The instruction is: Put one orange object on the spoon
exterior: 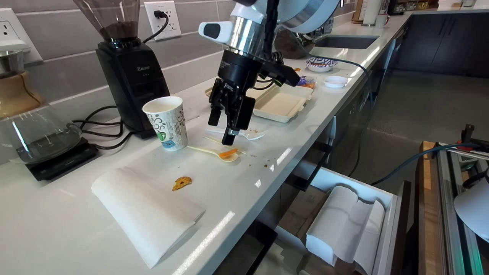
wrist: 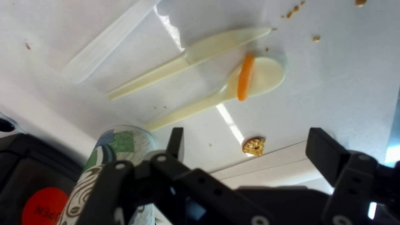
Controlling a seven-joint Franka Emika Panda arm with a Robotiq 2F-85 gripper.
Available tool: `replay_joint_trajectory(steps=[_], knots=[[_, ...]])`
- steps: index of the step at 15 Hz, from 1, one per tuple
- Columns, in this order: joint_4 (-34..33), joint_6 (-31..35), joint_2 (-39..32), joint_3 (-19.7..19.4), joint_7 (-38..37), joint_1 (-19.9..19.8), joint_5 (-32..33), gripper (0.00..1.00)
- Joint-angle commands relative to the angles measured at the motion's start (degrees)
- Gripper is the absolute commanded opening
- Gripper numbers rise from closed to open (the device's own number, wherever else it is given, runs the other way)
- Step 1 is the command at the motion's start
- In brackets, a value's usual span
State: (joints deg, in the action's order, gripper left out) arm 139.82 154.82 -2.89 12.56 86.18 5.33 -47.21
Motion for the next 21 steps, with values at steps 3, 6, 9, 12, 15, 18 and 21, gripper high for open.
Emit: replay_joint_trajectory(steps=[3,6,9,12,15,18,21], knots=[[1.75,-4.98,3.59,-2.13,-7.13,0.70,3.32,1.00],[2.64,-7.36,4.96,-3.50,-19.71,0.37,11.80,1.00],[2.58,-10.29,6.09,-5.00,-32.30,-0.57,22.15,1.00],[0.46,-17.21,7.43,-5.95,-44.55,-0.42,31.86,1.00],[-1.82,-24.34,8.88,-6.43,-47.55,0.45,31.62,1.00],[-3.34,-28.27,10.78,-6.71,-47.51,1.22,30.05,1.00],[-3.38,-30.33,13.27,-6.86,-49.52,1.49,30.84,1.00]])
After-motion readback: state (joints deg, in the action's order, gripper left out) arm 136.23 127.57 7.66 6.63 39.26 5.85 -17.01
